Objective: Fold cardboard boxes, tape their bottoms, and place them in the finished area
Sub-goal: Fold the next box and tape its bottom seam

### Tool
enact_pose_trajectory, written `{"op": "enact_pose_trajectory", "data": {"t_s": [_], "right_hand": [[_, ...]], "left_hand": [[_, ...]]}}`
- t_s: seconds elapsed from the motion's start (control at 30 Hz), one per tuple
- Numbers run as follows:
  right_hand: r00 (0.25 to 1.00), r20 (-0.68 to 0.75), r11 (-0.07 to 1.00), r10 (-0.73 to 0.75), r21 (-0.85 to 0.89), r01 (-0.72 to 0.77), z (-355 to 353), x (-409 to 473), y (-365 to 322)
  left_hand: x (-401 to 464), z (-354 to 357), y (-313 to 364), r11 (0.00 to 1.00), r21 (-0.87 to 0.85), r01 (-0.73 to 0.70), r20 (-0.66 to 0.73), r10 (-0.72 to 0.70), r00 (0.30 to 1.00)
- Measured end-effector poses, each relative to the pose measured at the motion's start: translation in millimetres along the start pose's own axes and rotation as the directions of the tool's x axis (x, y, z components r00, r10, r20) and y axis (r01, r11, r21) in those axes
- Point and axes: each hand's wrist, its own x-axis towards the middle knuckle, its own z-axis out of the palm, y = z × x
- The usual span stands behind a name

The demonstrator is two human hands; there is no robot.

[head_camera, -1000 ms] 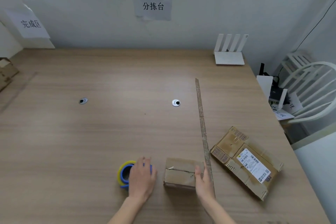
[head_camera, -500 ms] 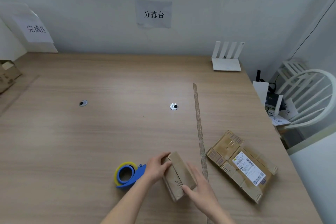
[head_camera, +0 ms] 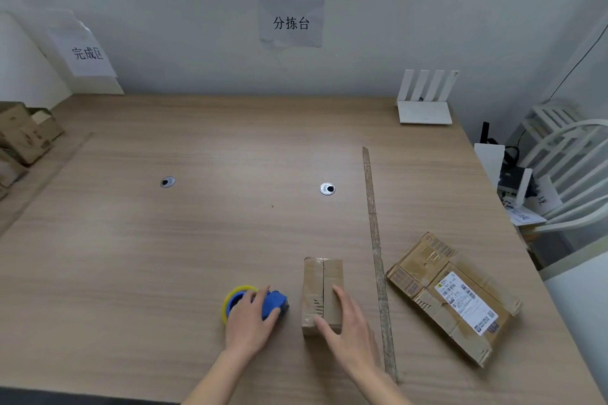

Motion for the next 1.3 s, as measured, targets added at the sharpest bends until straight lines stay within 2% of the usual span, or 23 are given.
{"op": "enact_pose_trajectory", "data": {"t_s": [0.1,0.3,0.37,0.4,0.47,0.53,0.6,0.67,0.77,0.9,1.17,1.3], "right_hand": [[1.000,-0.003,1.000,-0.006,-0.031,0.006,2.5,-1.7,3.3],[0.993,-0.075,0.995,-0.095,-0.024,0.093,-6.8,0.6,4.5],[0.985,-0.107,0.989,-0.136,-0.069,0.129,-12.9,4.4,-2.8],[0.980,-0.116,0.985,-0.159,-0.085,0.150,-15.9,7.1,-8.3],[0.974,-0.090,0.977,-0.209,-0.061,0.204,-20.9,14.2,-21.9],[0.972,0.015,0.970,-0.236,0.059,0.235,-24.1,25.2,-38.9],[0.962,0.179,0.958,-0.206,0.240,0.160,-26.6,37.8,-58.4],[0.936,0.297,0.926,-0.188,0.371,0.068,-26.1,46.5,-75.8],[0.923,0.337,0.892,-0.185,0.453,0.014,-26.5,53.3,-93.1],[0.900,0.383,0.870,-0.207,0.493,-0.010,-42.2,49.3,-108.2],[0.902,0.372,0.871,-0.221,0.492,0.010,-76.9,44.0,-110.6],[0.926,0.312,0.863,-0.211,0.504,0.027,-84.5,44.6,-103.0]], "left_hand": [[-0.1,16.5,-17.3,0.987,0.160,0.019,0.122,-0.039,0.992],[16.2,27.2,-21.1,0.993,0.115,0.030,0.147,-0.047,0.988],[15.6,17.6,-22.6,1.000,0.009,0.030,0.168,-0.031,0.985],[12.8,10.4,-22.8,0.994,-0.111,0.020,0.181,0.000,0.984],[3.4,-10.5,-23.2,0.922,-0.388,-0.013,0.164,0.083,0.983],[-4.0,-35.4,-22.3,0.855,-0.516,-0.049,0.120,0.129,0.984],[-9.1,-61.1,-16.0,0.830,-0.547,-0.107,0.084,0.182,0.980],[-13.3,-85.2,-5.7,0.815,-0.551,-0.180,0.035,0.238,0.971],[-19.0,-110.7,8.3,0.816,-0.517,-0.260,-0.031,0.286,0.958],[-22.3,-127.4,20.1,0.837,-0.444,-0.320,-0.041,0.338,0.940],[-21.0,-140.6,44.6,0.847,-0.317,-0.426,-0.019,0.444,0.896],[-17.7,-141.3,56.2,0.828,-0.223,-0.514,-0.019,0.524,0.852]]}}
